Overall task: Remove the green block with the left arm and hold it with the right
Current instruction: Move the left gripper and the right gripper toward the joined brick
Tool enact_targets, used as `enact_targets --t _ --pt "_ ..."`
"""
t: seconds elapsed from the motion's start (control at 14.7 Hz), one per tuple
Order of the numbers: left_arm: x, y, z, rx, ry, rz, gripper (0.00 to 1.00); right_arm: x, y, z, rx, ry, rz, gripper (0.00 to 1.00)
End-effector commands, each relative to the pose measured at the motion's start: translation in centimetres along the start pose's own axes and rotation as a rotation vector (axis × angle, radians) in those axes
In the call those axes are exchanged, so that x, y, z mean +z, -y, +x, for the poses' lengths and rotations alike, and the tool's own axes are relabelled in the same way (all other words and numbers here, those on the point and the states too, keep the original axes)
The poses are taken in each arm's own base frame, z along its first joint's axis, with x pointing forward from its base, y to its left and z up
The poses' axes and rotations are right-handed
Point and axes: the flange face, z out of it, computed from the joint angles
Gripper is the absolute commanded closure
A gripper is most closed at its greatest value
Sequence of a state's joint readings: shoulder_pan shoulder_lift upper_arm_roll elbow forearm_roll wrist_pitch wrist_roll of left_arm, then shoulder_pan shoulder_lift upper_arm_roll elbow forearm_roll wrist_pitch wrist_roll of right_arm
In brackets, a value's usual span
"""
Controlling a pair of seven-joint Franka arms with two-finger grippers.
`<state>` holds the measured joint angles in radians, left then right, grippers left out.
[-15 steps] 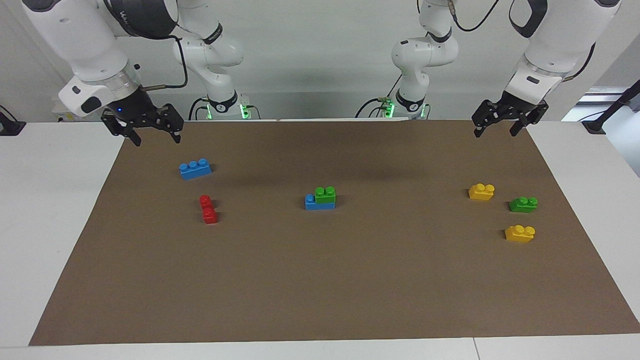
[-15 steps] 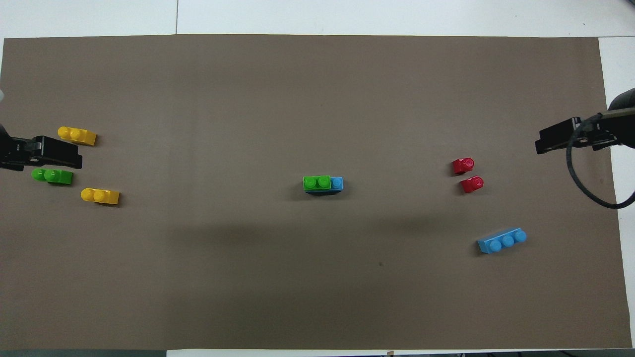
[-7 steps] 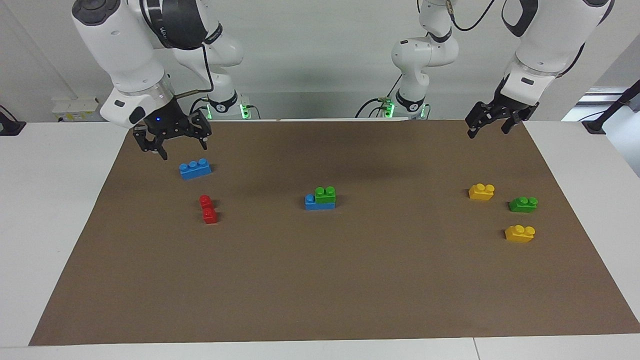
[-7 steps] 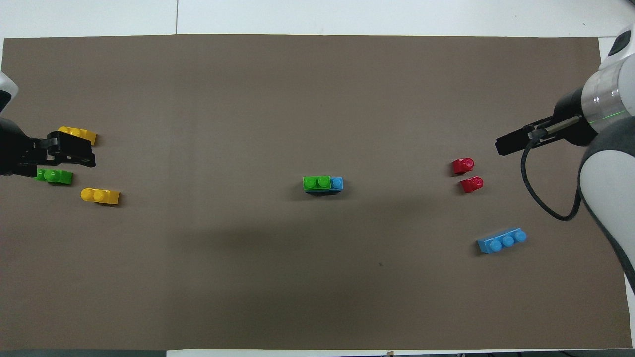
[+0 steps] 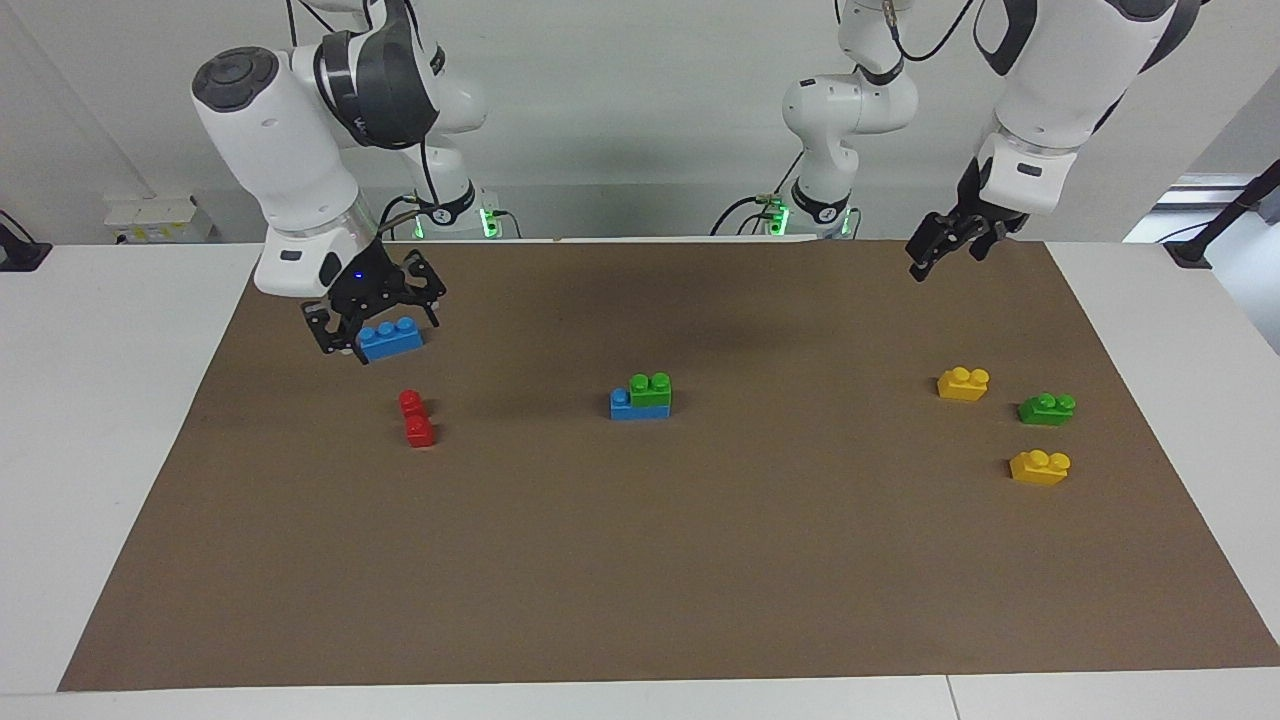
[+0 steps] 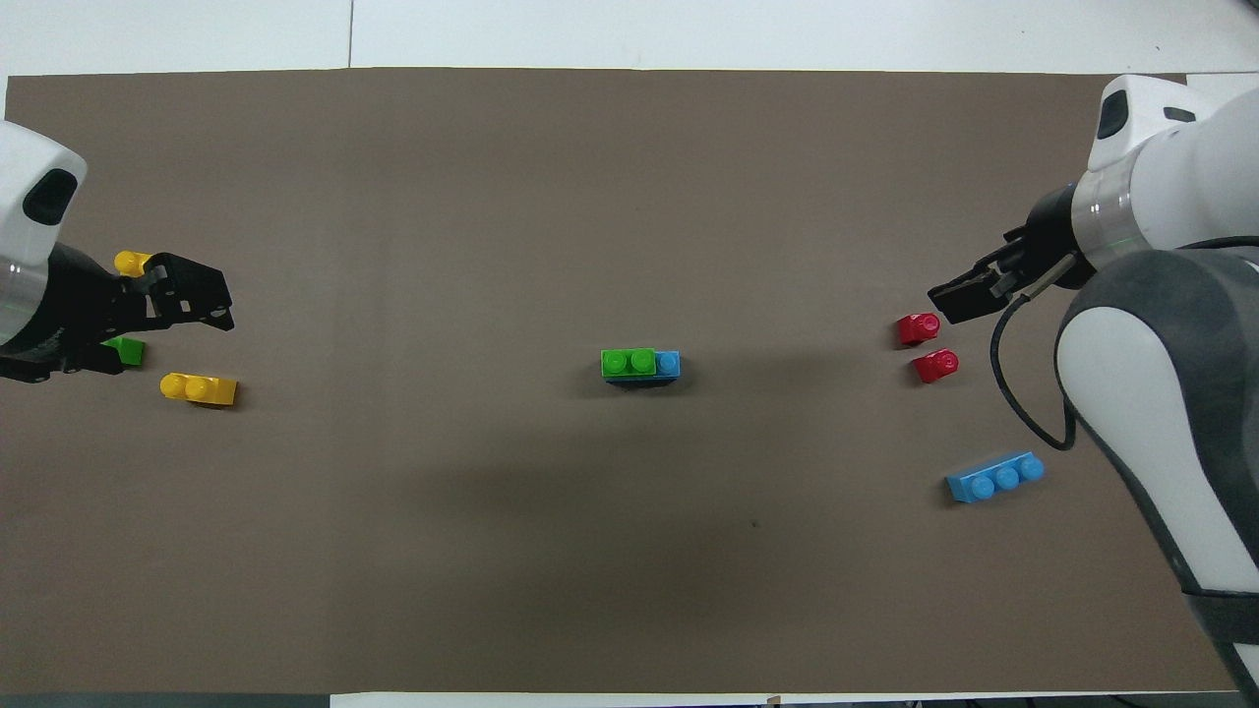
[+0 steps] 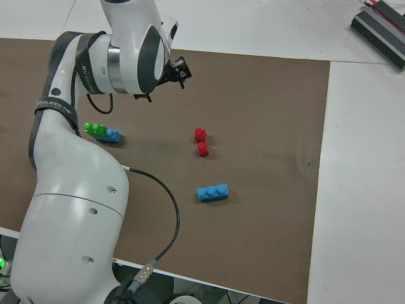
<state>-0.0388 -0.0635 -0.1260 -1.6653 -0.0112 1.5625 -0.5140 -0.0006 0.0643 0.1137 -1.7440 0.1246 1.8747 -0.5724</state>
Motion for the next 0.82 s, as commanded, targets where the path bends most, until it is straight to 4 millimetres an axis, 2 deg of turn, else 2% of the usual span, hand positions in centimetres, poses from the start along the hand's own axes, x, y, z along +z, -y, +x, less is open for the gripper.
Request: enact_targets --t 0.0,0.27,0.41,0.54,0.75 --pt "0.6 -1.7 -2.8 -0.180 0.014 0.004 0.00 3.0 0.1 -0.8 -0.185 -0.047 0.036 0.00" --pt "0.8 -3.7 -4.5 -0.365 0.013 0.011 0.00 7.3 0.3 -1.2 -0.375 -0.128 0.109 0.00" --pt "0.8 -4.8 -5.4 -0.430 0.012 0.010 0.00 9.2 0.2 -1.4 -0.480 -0.167 0.081 0.00" --pt "1.3 -5.6 -6.4 -0.484 0.010 0.013 0.00 11.3 2.6 0.7 -0.601 -0.192 0.065 0.00" --pt "2.8 -6.7 -8.4 -0.620 -0.012 -0.008 0.00 13.8 5.4 2.3 -0.653 -0.220 0.056 0.00"
